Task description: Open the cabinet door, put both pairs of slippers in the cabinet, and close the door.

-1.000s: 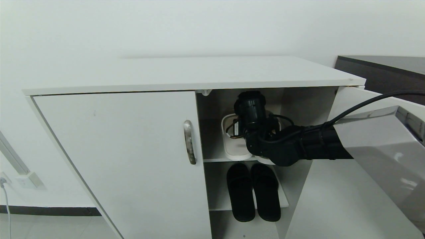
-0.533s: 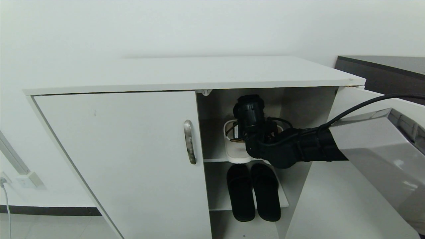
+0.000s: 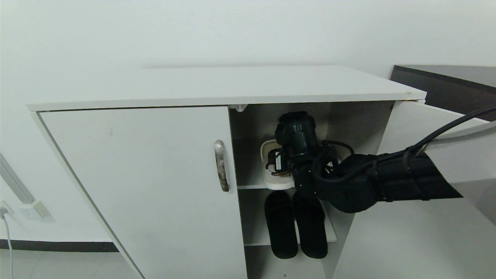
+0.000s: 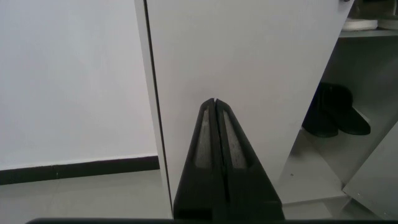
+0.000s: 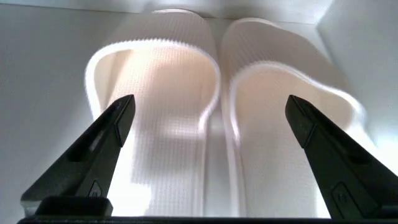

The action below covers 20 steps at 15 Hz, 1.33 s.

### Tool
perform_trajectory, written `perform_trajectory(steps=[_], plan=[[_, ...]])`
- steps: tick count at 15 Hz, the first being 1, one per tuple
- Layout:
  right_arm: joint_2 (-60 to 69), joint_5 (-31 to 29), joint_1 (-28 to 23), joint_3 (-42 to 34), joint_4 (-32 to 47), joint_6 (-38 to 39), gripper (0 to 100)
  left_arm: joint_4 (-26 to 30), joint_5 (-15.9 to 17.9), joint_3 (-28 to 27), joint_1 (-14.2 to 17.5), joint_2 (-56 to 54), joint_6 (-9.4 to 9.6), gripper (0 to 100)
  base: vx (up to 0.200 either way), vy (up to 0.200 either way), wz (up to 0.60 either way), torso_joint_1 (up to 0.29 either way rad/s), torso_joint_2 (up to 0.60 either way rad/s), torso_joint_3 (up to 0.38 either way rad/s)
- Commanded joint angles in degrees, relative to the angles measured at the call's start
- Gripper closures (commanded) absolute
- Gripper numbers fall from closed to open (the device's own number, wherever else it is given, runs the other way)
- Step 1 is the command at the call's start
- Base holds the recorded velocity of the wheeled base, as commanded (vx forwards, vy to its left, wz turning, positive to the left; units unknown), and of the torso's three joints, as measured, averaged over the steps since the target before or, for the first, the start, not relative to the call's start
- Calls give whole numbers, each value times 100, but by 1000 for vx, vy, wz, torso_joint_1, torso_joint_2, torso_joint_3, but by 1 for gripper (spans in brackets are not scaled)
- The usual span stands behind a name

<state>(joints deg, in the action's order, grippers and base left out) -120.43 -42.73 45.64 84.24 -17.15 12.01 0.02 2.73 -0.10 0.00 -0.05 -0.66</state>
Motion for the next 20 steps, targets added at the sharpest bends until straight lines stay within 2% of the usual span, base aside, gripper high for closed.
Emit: perform_trajectory(steps=[1,8,12,13,20], plan=[[670,-34,235,-628,-210,-5,0,-2,-1,1,0,5,-4,100,0,0,0,0,0,0],[1681,10,639,-2553,-1247,-23,0,6,-1,1,0,5,-13,100,0,0,0,0,0,0],[1672,107,657,-3098,-1959,-14,0,-2,-1,1,0,5,-4,100,0,0,0,0,0,0],[1593,221,657,-3150,-2020,-14,100,6,-1,1,0,5,-4,100,0,0,0,0,0,0],[1347,256,657,-3185,-2152,-23,100,-2,-1,1,0,5,4,100,0,0,0,0,0,0]])
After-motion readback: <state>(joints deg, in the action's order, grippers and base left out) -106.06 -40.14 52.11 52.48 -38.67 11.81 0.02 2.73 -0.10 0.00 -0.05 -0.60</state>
